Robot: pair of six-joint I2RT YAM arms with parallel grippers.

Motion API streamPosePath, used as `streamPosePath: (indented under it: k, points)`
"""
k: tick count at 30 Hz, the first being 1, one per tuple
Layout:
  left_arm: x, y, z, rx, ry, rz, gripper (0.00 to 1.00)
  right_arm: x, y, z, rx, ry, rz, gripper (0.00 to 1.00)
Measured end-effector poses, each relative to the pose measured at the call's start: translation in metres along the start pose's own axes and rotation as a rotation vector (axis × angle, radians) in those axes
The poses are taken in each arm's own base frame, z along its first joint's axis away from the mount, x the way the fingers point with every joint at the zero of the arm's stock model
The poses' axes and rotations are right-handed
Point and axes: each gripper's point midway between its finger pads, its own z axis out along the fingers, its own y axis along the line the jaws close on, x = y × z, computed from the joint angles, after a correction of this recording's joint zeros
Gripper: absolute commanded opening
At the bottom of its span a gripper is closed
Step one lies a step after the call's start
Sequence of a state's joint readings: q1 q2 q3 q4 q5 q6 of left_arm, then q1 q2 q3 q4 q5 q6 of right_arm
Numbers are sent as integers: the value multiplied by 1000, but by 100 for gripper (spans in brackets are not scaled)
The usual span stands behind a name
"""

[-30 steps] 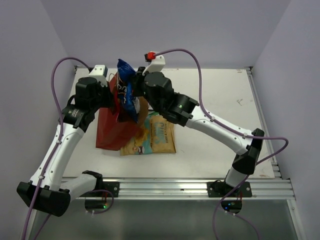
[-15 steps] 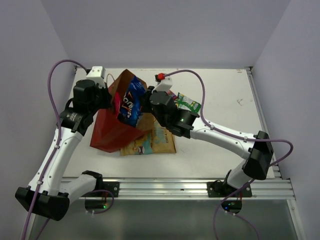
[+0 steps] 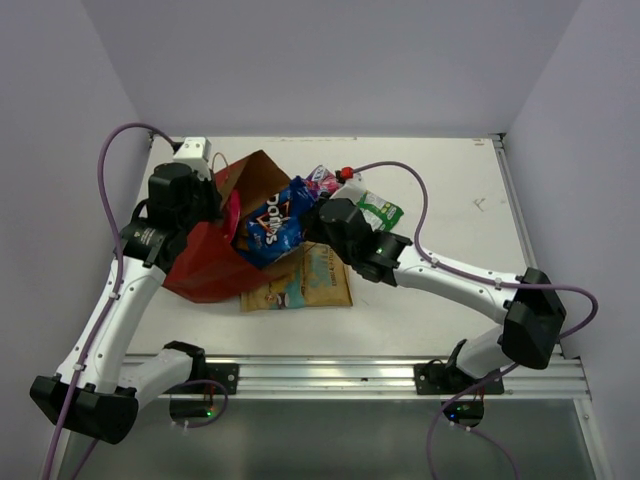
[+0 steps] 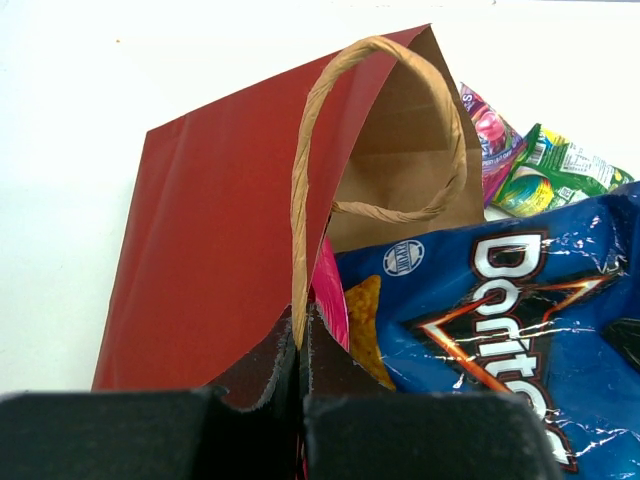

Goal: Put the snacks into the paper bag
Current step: Place the snack in the paper bag.

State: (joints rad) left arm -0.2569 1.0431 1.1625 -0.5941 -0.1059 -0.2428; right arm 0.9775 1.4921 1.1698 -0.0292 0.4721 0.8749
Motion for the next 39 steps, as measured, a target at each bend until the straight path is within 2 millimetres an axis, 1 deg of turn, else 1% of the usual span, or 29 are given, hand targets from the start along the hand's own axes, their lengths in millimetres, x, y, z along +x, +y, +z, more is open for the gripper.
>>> streamPosePath:
  k: [3,7,13,16,18,19,21,22,23,24,26,27,29,30,32,33,37,39]
  points:
    - [0,1,0,-4,0,0,0,3,-12,-3,13,21,-2,10]
    - [1,0,0,2,2,2,0,8,-15,-4,-1,60,-1,10]
    - [8,-5,1,40,27,24,0,28,-1,-9,-89,167,5,2]
    - [12,-9,0,62,45,29,0,40,7,-8,-137,220,14,2]
    - [16,-11,-1,75,59,31,0,51,10,-4,-156,255,19,4]
    - [18,-12,-1,84,67,32,0,57,9,-1,-158,274,19,6]
    - [23,-13,0,91,87,33,0,70,7,2,-161,317,14,14]
    - [24,-13,0,91,94,33,0,75,5,3,-159,333,10,20]
    - [26,-13,0,90,102,33,0,80,3,3,-158,350,5,29]
    - [27,-13,1,90,108,33,0,83,2,2,-157,365,1,34]
    - [29,-13,2,88,116,33,0,84,1,0,-161,375,-17,42]
    - [29,-13,2,88,118,33,0,84,0,0,-163,377,-26,48]
    - [27,-12,1,85,116,31,0,84,-2,-3,-161,386,-42,54]
    - [27,-12,1,82,115,30,0,82,-4,-5,-157,389,-49,61]
    - [26,-11,1,76,113,30,0,75,-6,-9,-155,384,-61,67]
    - [25,-11,1,74,111,29,0,69,-7,-12,-157,376,-65,74]
    - [21,-10,0,64,100,22,0,38,-8,-26,-170,324,-83,83]
    - [20,-9,0,59,98,21,0,22,-10,-33,-176,295,-98,84]
